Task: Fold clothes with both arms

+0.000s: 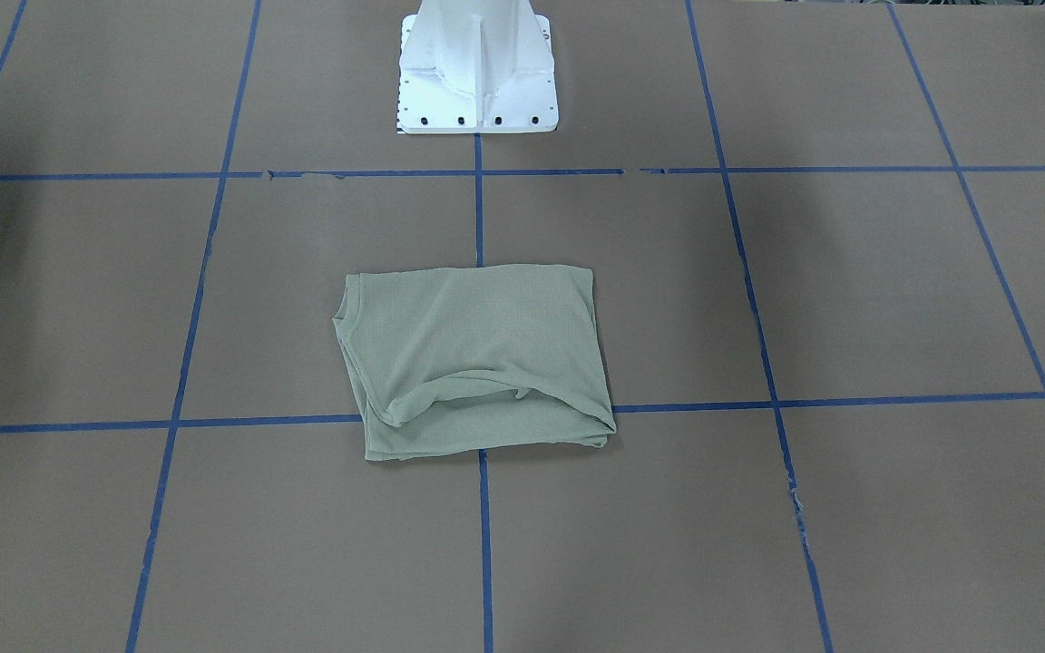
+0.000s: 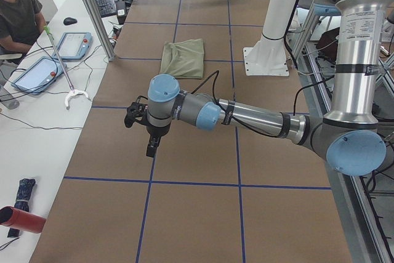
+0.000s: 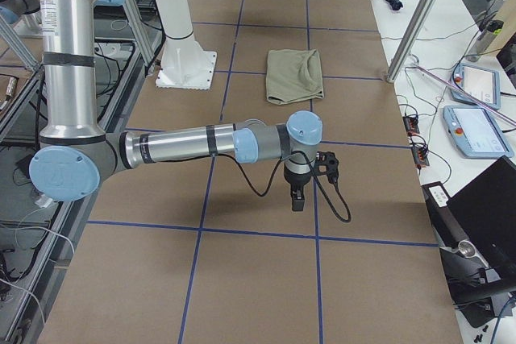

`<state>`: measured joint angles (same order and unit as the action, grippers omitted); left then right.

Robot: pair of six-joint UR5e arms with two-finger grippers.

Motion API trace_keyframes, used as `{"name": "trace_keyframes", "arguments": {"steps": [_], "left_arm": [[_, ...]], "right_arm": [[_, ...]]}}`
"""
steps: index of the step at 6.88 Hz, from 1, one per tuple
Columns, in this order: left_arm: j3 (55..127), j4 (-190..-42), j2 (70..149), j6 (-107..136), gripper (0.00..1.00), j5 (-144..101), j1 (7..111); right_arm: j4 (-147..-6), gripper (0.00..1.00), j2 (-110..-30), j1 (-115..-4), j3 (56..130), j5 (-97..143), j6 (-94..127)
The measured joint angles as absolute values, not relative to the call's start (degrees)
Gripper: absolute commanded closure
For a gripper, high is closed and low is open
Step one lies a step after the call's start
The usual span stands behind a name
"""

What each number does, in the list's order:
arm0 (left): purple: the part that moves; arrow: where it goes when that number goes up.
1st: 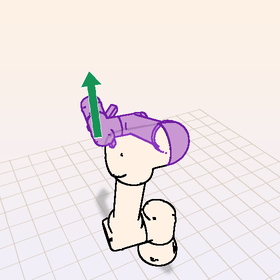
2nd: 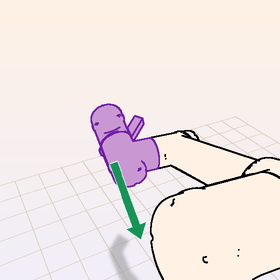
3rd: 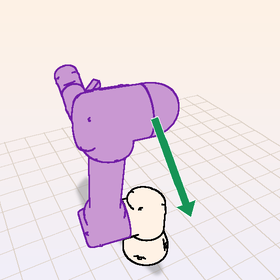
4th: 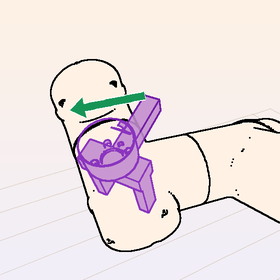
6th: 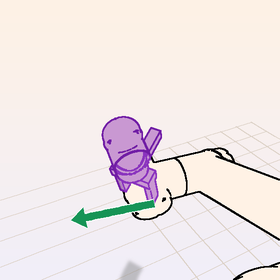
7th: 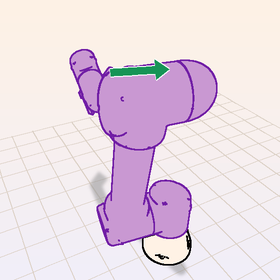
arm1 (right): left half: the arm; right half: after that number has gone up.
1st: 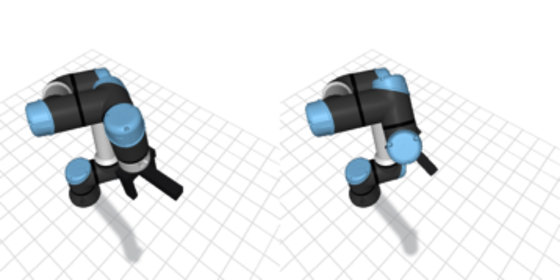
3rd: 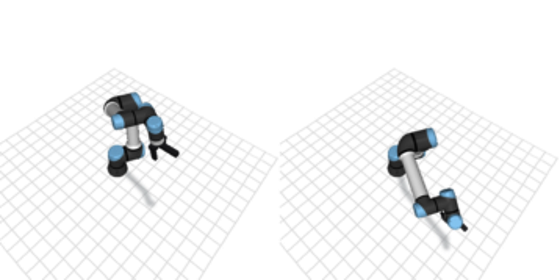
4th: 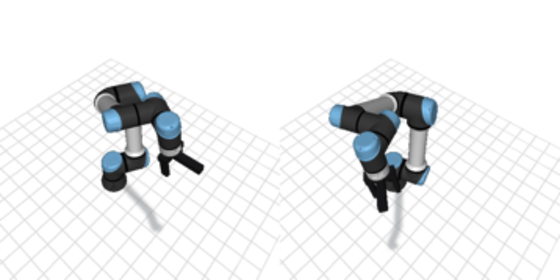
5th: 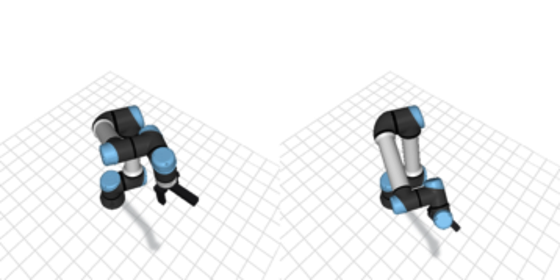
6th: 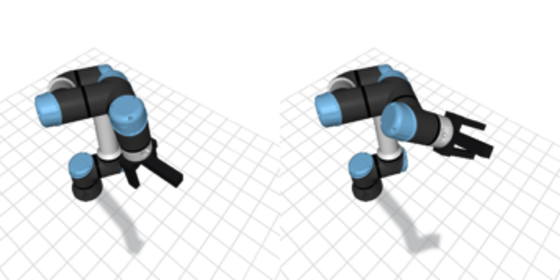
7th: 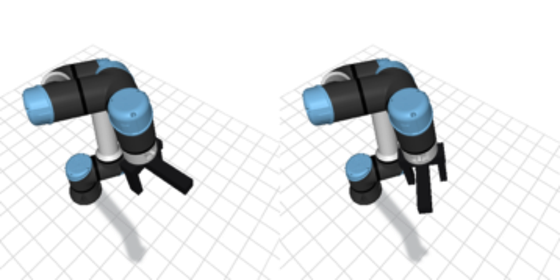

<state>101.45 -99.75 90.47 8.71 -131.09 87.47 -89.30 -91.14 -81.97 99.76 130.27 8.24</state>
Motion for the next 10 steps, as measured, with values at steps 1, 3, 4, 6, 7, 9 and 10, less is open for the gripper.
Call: {"name": "trace_keyframes", "arguments": {"steps": [1, 3, 4, 6, 7, 9, 10], "left_arm": [[101.86, -99.75, 90.59, 8.70, 0.00, -131.19, 87.46], [103.15, -99.73, 89.88, 8.70, 0.00, -131.67, 87.49], [103.73, -99.72, 89.00, 8.70, 0.00, -131.61, 87.51], [103.78, -97.82, 87.70, 8.70, 0.00, -131.23, 87.49], [104.20, -93.51, 87.58, 8.68, 0.00, -131.19, 87.58], [103.75, -88.72, 87.61, 6.25, 0.00, -130.56, 87.85], [102.20, -88.26, 87.58, 2.69, 0.00, -129.75, 87.95]], "right_arm": [[-89.30, 0.00, -91.12, -81.67, 99.76, 130.26, 8.42], [-89.24, 0.00, -91.13, -80.72, 99.83, 130.27, 8.66], [-89.22, 0.00, -91.14, -80.44, 99.92, 130.27, 8.67], [-89.27, 0.00, -91.14, -80.06, 99.84, 130.18, 8.66], [-89.29, 0.00, -91.14, -79.88, 99.82, 130.17, 8.64], [-89.26, 0.00, -91.13, -79.72, 99.78, 130.09, 8.62], [-89.27, 0.00, -91.09, -79.67, 99.78, 130.03, 8.61]]}}
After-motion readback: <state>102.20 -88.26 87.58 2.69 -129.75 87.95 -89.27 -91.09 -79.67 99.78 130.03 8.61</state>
